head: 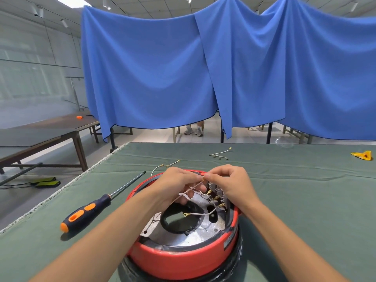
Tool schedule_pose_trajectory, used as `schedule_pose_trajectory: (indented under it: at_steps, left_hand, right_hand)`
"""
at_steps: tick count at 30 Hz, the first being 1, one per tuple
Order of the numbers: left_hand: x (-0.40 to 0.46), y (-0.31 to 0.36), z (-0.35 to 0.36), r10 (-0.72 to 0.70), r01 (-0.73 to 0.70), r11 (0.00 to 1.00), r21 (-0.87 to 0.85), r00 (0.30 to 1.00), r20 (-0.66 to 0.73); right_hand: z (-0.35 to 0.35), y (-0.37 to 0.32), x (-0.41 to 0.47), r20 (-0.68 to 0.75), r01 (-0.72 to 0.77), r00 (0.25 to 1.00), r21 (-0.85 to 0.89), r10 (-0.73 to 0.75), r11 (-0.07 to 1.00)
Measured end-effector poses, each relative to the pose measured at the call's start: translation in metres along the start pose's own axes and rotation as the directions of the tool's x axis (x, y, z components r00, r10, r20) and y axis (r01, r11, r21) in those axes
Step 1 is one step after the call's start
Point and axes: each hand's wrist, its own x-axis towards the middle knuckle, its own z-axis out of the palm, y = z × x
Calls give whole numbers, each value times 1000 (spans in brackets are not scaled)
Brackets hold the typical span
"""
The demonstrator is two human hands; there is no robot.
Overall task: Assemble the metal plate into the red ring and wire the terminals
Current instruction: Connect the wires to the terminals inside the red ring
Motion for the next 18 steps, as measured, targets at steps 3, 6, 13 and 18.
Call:
schedule_pose_trajectory:
  at_steps: [3,6,13,18]
  left_hand:
    - [0,1,0,-93,94,995,-23,995,46]
    - [-1,4,-1,-145,153,986,-70,984,104]
    - [1,3,-3,-111,112,988,-109,994,16]
    - [0,-4,0,25,-5,989,150,991,-130]
  right_hand:
    - [-1,-1,-1,-4,28,1000,27,-28,999]
    - [-1,-1,0,-4,59,998,34,-59,998]
    - [1,1,-1,-18,52,999,63,-51,997]
    - [0,3,0,-72,28,997,-30,-30,999]
